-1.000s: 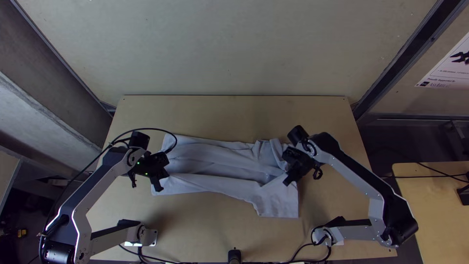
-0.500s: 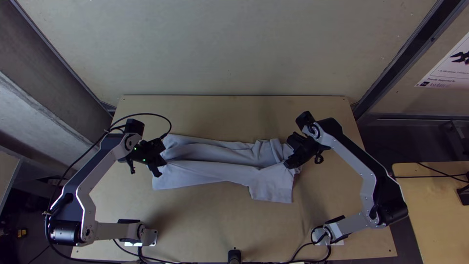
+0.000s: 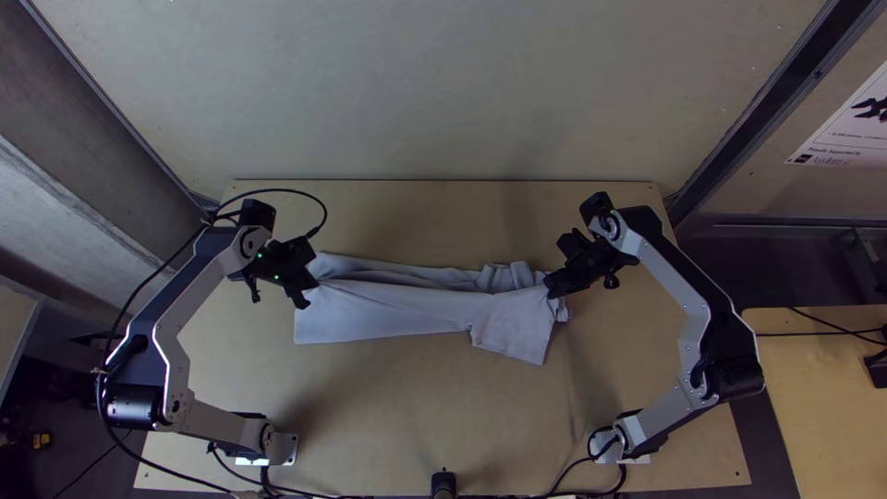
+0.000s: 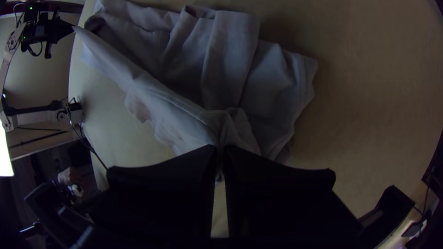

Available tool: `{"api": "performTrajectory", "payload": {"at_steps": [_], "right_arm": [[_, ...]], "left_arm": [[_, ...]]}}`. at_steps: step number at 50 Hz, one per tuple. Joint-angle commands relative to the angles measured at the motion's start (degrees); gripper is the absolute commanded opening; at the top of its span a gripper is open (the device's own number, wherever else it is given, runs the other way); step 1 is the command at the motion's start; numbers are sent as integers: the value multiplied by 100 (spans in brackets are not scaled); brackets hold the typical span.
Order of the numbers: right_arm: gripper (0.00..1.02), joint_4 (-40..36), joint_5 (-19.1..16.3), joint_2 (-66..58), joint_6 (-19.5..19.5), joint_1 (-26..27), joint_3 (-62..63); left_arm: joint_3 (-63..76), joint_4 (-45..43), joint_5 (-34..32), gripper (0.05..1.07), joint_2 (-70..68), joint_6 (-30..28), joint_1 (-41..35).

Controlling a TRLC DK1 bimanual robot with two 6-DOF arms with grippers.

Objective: Fold the t-shirt

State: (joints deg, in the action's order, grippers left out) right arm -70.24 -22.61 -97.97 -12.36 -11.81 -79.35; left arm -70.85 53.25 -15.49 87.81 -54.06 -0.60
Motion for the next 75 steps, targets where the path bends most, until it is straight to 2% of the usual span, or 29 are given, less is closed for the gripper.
{"api": "performTrajectory", "payload": {"at_steps": [1,12,32,54,58,60,62,65,67,69,75], "right_arm": [[2,-87,-86,-134,93,135,-142],[2,-87,-103,-354,129,390,-318],[2,89,-130,-697,216,549,-511],[2,722,-6,-776,348,540,-379],[5,863,81,-785,375,540,-291],[11,871,161,-793,392,540,-247],[19,871,213,-802,392,540,-221],[39,871,257,-802,489,540,-160],[52,871,319,-802,533,540,-124],[63,863,389,-802,550,549,-98],[84,836,486,-776,577,540,-72]], "left_arm": [[-236,27,-51,8,193,-192,-89],[-623,-52,-51,8,623,-210,-160],[-1098,-439,46,8,1476,-192,-151],[-1177,-940,63,9,1933,256,-98],[-1150,-992,54,27,1924,326,-98],[-1124,-1019,54,38,1898,353,-98],[-1098,-1028,54,54,1880,379,-98],[-1063,-1019,54,81,1845,405,-98],[-1045,-992,54,95,1810,414,-89],[-1019,-966,54,101,1775,423,-81],[-966,-966,-16,102,1581,564,-1]]}}
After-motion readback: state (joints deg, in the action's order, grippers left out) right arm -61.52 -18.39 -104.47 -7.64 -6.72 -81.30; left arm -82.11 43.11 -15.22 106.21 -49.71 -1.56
